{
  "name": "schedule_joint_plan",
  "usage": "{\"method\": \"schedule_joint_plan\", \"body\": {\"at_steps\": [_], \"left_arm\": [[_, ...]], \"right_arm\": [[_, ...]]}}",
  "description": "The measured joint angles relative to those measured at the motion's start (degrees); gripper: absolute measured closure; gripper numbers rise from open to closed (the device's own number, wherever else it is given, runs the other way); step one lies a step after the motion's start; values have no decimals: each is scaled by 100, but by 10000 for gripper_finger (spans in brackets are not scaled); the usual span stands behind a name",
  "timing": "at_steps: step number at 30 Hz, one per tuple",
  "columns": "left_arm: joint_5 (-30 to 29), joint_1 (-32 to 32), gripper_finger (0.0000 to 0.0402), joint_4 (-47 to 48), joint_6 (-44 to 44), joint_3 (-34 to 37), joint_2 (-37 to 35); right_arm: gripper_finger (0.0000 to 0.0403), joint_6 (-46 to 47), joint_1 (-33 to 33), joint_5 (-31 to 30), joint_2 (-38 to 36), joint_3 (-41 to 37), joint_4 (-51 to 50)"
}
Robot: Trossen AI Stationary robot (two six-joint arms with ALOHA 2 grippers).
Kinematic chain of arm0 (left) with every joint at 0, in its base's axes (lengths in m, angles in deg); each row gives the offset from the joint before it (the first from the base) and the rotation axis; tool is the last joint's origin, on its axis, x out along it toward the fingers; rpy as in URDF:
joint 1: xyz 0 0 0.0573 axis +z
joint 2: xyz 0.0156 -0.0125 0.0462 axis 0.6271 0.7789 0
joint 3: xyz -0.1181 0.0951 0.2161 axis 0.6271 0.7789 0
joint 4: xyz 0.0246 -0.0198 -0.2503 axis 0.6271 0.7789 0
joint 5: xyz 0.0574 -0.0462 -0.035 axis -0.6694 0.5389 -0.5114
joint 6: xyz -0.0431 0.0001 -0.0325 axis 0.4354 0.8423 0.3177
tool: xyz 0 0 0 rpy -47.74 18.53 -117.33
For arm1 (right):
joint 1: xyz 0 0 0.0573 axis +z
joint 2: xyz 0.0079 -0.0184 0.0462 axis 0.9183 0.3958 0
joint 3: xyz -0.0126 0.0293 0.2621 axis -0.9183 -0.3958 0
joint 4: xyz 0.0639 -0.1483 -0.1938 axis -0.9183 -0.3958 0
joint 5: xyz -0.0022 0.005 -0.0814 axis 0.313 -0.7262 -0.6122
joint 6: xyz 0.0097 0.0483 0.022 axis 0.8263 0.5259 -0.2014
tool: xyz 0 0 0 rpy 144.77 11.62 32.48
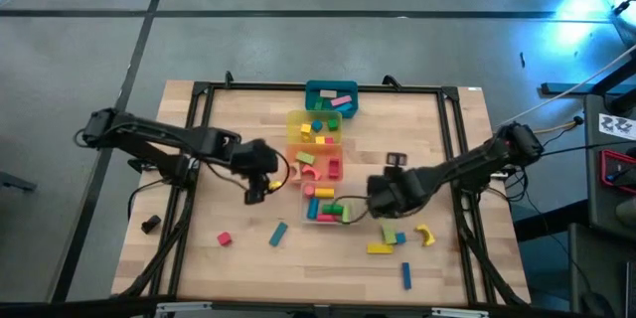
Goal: Sort blocks by size
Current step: Put the blue arch block into the orange bin
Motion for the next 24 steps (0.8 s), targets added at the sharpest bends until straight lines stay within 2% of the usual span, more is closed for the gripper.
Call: {"method": "schedule_joint_plan", "body": {"at_steps": [4,8,12,17,24], "left_arm": [[94,-413,208,136,862,46,13],[101,-793,208,-6,1366,135,15],[88,-1076,208,-123,1792,142,15],[-84,-1372,208,-558,2452,144,33],[-109,-1833,208,-1249,3111,136,316]], "right_arm": [[261,-1322,-363,-60,0,47,1481],[253,-2724,-714,108,42,47,2982],[252,-3646,-1094,328,139,48,3933],[253,-4085,-1559,1124,322,52,4547],[229,-4105,-1922,1240,728,43,4987]]}}
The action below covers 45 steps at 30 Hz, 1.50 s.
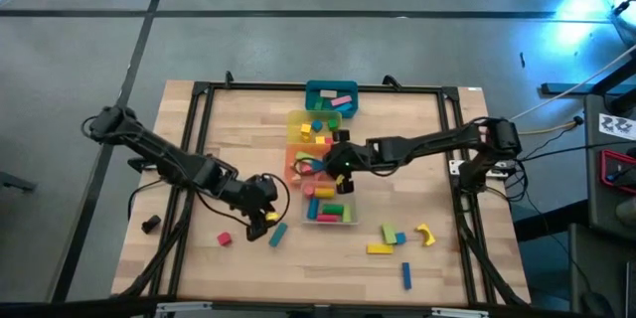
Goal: Sort blocks by size
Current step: Put the blue arch block into the orange bin, then put the light blue rectangular block into the blue bin
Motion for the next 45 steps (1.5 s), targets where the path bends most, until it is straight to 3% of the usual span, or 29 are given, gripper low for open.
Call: {"method": "schedule_joint_plan", "body": {"at_steps": [10,16,21,28,32,45], "left_arm": [[169,-402,208,-522,774,-20,877],[251,-609,208,-502,589,-377,1540],[248,-614,208,-123,872,-716,2057],[238,-573,208,613,1974,-986,2521],[192,-515,208,733,2596,-989,2724],[152,-439,208,692,3031,-991,3078]], "right_arm": [[199,-108,-130,-158,186,2,169],[197,-808,-119,-584,109,2,170],[196,-1239,-119,-1070,109,2,43],[196,-1541,-119,-1722,103,256,-771],[196,-1543,-119,-1764,102,535,-1254],[196,-1683,-114,-1717,100,870,-1458]]}}
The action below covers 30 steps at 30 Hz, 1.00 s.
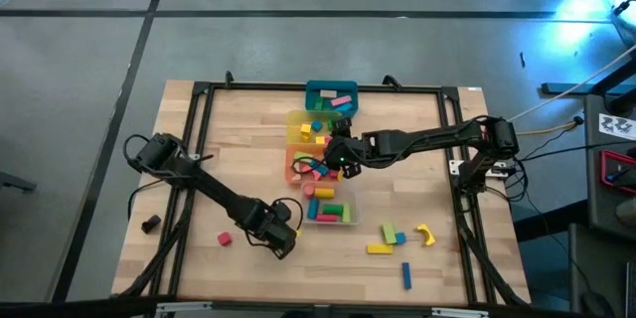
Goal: Sort blocks by size
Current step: Put the light blue rectangular block into the blue bin
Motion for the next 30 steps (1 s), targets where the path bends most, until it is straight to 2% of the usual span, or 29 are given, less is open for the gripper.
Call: {"method": "schedule_joint_plan", "body": {"at_steps": [9,17,25,30], "left_arm": [[-14,9,219,73,73,-28,160],[71,186,323,153,332,-15,132],[399,475,323,148,-123,2,67],[173,673,319,185,-430,22,-95]], "right_arm": [[196,-4,-2,-42,-97,0,-520],[196,199,-25,-49,-781,-4,-1254],[196,809,-290,-37,-1738,-4,-1958],[196,1297,-593,182,-2150,-31,-2396]]}}
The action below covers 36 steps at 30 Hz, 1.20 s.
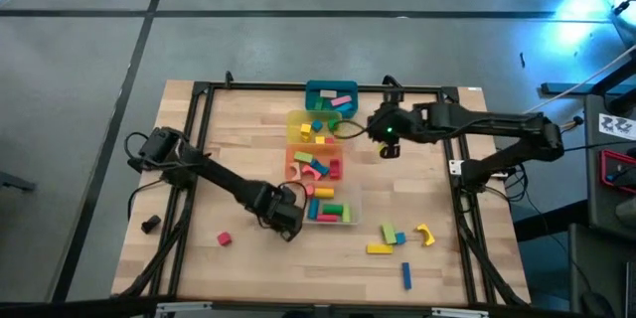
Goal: Sort blocks by size
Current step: Put the light blue rectangular block into the blue bin
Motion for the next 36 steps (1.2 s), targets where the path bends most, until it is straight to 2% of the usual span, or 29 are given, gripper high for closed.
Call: {"method": "schedule_joint_plan", "body": {"at_steps": [6,13,16,20,23,27,31,36], "left_arm": [[110,212,321,47,-497,-2,-445],[23,627,316,43,-1271,-11,-1393],[-524,952,314,-19,-1825,-15,-1764],[-1634,1522,313,-322,-2919,-15,-2046],[-2078,2088,313,-1074,-4087,-15,-2062],[-2054,2907,312,-2447,-5550,-20,-1831],[-1637,3624,312,-3366,-6182,-20,-1458],[-1361,4296,312,-3933,-6466,-20,-821]], "right_arm": [[196,259,-390,143,-132,-2,-496],[196,276,-859,489,-129,-2,-628],[196,279,-1005,722,-129,-2,-605],[196,382,-1041,937,-127,-2,-570],[196,402,-1025,1017,-127,-2,-569],[196,407,-1027,1253,-118,-2,-565],[196,469,-1025,1420,-118,-2,-584],[196,1014,-1025,1974,-116,-2,-625]]}}
